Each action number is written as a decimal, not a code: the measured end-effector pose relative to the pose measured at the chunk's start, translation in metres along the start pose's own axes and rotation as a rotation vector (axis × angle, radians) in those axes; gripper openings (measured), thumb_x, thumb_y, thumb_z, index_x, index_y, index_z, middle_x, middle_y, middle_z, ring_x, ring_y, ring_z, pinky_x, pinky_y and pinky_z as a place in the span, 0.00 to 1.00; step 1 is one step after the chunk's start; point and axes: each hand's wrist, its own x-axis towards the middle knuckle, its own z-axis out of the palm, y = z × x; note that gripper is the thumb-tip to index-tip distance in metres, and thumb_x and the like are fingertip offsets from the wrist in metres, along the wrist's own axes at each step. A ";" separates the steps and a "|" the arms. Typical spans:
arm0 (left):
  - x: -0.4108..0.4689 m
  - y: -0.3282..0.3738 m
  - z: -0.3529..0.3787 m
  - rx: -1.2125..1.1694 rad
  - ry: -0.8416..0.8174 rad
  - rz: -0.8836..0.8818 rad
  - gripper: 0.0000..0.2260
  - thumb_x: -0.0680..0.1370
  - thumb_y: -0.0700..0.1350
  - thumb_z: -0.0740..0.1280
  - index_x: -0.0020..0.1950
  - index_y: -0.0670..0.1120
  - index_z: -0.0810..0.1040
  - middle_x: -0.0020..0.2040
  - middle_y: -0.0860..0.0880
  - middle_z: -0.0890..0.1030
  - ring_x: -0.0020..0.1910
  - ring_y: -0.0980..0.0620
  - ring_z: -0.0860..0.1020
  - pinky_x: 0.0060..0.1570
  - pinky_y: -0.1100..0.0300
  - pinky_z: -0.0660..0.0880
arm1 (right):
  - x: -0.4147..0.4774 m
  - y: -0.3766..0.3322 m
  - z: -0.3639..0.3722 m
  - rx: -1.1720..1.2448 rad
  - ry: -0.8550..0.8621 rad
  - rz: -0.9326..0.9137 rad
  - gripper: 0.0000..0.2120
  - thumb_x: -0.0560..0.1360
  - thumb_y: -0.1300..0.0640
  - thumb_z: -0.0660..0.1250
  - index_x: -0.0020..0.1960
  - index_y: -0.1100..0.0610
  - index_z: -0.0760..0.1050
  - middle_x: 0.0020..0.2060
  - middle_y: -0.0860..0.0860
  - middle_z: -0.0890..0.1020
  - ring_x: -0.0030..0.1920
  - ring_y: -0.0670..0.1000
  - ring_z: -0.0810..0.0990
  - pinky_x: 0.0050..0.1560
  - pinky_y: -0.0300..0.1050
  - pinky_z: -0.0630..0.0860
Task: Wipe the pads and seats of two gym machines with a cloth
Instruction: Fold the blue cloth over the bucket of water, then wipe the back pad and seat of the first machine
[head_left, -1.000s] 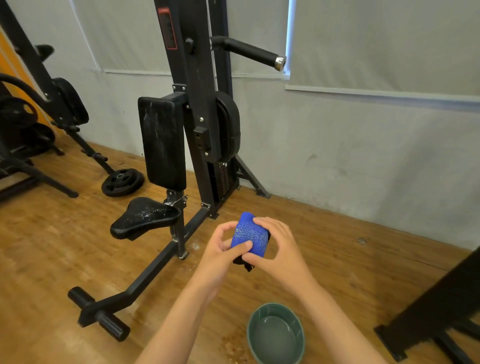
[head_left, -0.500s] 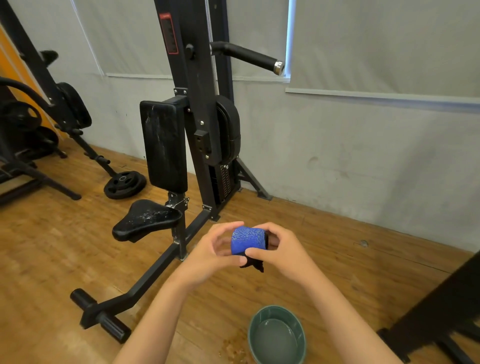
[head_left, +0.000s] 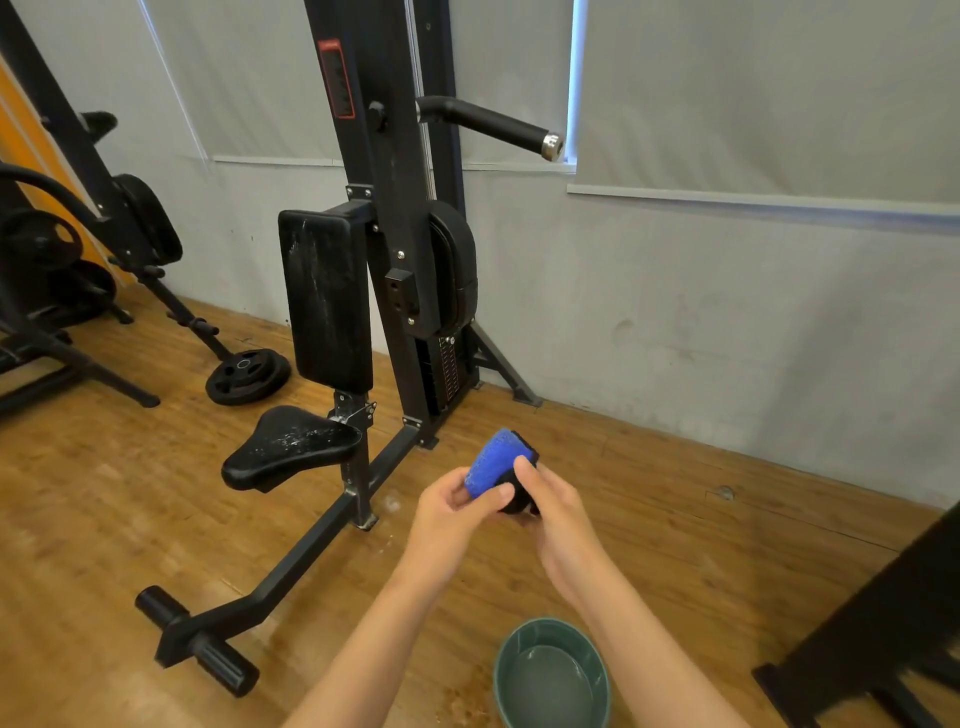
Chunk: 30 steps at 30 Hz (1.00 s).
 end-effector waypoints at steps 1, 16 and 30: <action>-0.001 -0.002 0.005 -0.014 0.046 -0.009 0.10 0.73 0.38 0.72 0.54 0.40 0.80 0.48 0.43 0.84 0.49 0.47 0.83 0.47 0.60 0.80 | 0.000 0.003 0.004 0.045 0.019 0.017 0.21 0.71 0.44 0.65 0.56 0.58 0.79 0.48 0.54 0.85 0.50 0.52 0.82 0.50 0.45 0.77; 0.014 -0.027 -0.122 0.761 0.026 0.167 0.16 0.74 0.60 0.67 0.58 0.55 0.75 0.54 0.60 0.76 0.54 0.64 0.73 0.50 0.66 0.69 | 0.053 0.037 0.088 -0.439 0.055 -0.067 0.13 0.78 0.45 0.63 0.43 0.54 0.76 0.36 0.48 0.77 0.33 0.41 0.73 0.33 0.33 0.67; 0.058 -0.022 -0.413 1.378 0.203 0.221 0.23 0.81 0.57 0.57 0.74 0.50 0.63 0.70 0.52 0.71 0.65 0.51 0.71 0.60 0.56 0.70 | 0.162 0.108 0.281 -1.594 -0.137 -0.464 0.19 0.77 0.37 0.58 0.58 0.50 0.73 0.50 0.46 0.79 0.51 0.49 0.79 0.39 0.42 0.71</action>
